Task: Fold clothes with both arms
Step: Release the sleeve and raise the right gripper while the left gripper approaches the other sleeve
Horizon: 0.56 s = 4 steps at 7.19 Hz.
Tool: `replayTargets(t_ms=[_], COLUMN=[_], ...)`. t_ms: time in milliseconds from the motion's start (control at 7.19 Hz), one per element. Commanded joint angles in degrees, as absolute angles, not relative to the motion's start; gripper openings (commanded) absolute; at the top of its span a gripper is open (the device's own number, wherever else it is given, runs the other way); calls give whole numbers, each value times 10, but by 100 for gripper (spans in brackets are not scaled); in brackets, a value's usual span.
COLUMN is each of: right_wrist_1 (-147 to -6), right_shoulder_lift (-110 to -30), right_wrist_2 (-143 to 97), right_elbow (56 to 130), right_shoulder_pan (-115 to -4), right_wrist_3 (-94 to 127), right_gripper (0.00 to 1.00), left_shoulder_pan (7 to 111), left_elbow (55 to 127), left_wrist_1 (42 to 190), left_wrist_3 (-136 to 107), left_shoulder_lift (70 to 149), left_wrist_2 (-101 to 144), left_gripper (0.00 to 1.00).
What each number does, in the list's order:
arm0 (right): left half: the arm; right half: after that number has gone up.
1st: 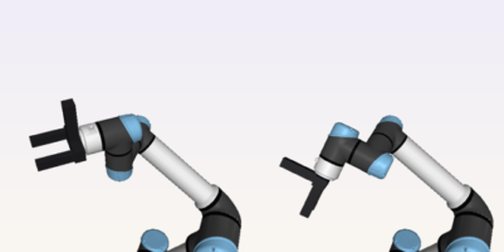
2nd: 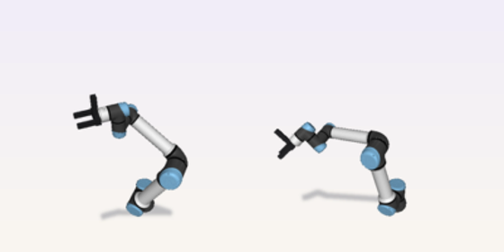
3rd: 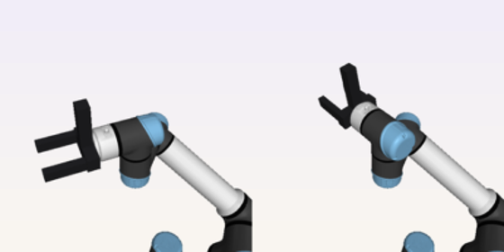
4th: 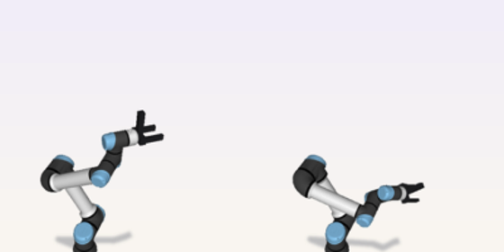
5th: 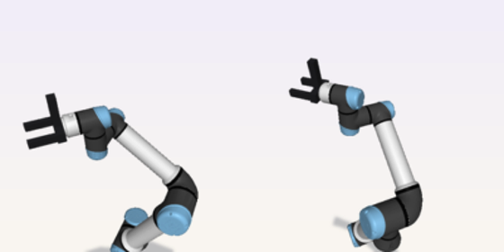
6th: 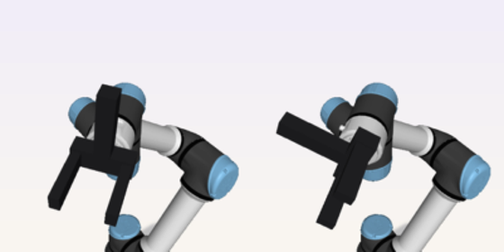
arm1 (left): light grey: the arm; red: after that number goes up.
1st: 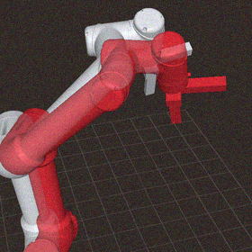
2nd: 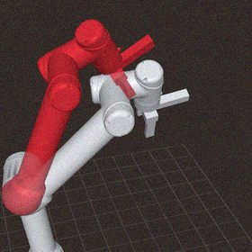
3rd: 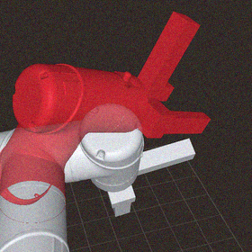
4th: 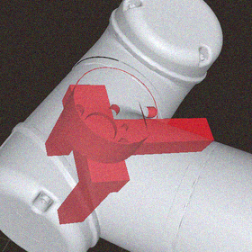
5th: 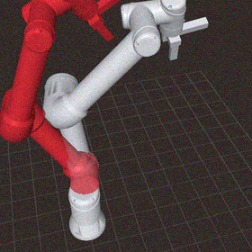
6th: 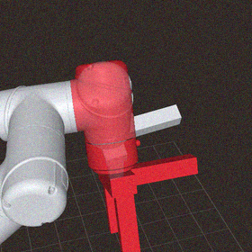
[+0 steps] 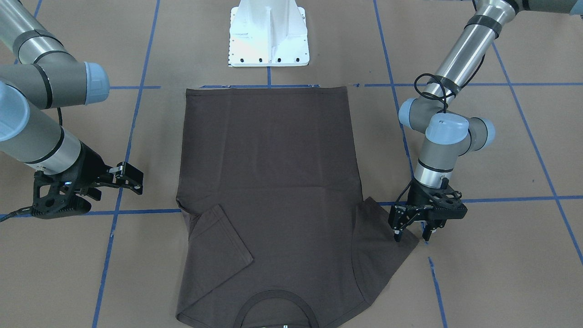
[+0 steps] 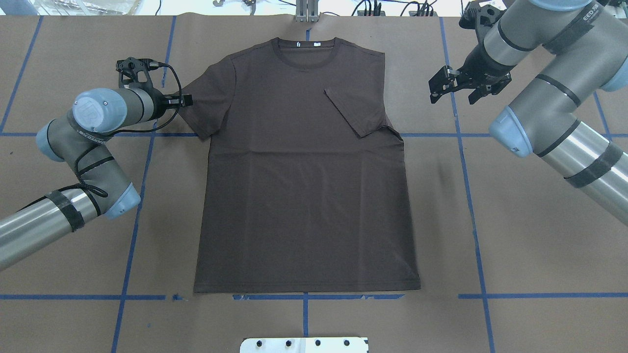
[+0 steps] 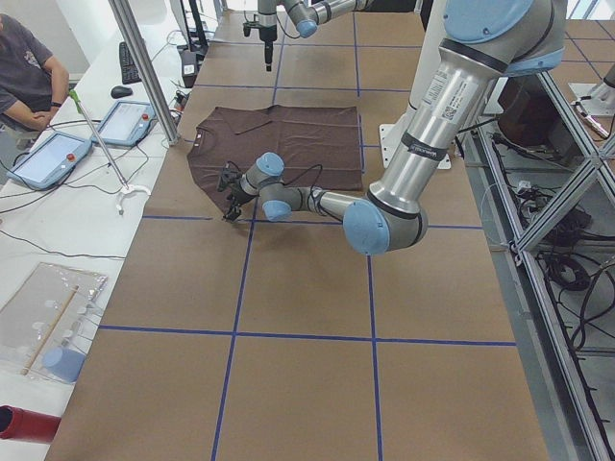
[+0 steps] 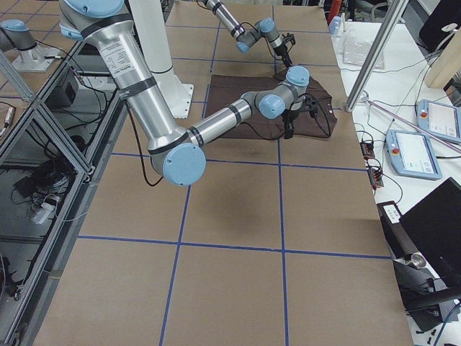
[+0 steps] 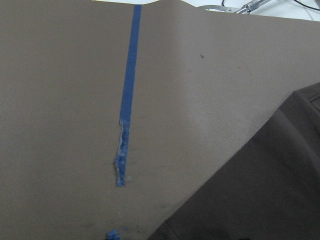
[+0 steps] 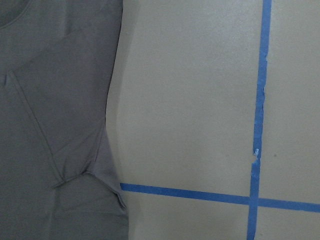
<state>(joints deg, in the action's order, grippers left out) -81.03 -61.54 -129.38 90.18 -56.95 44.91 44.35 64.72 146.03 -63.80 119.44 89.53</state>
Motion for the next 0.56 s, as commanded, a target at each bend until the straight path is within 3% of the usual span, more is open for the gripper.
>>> replayTargets(t_ms=[0, 278, 417], right_wrist_1=[-810, -810, -810], right_shoulder_lift=[-615, -616, -616], right_wrist_2=[-1294, -1294, -1294], right_elbow=[902, 902, 901], right_shoulder_pan=[-570, -570, -570], right_wrist_3=[449, 449, 448], right_gripper=[100, 100, 100], left_shoulder_pan=[443, 443, 443], left_elbow=[650, 652, 658], left_wrist_1=[1460, 1460, 1457], left_wrist_3=[-636, -635, -635], left_shoulder_lift=[1195, 1195, 1195], left_wrist_2=[896, 896, 898], left_gripper=[36, 7, 0])
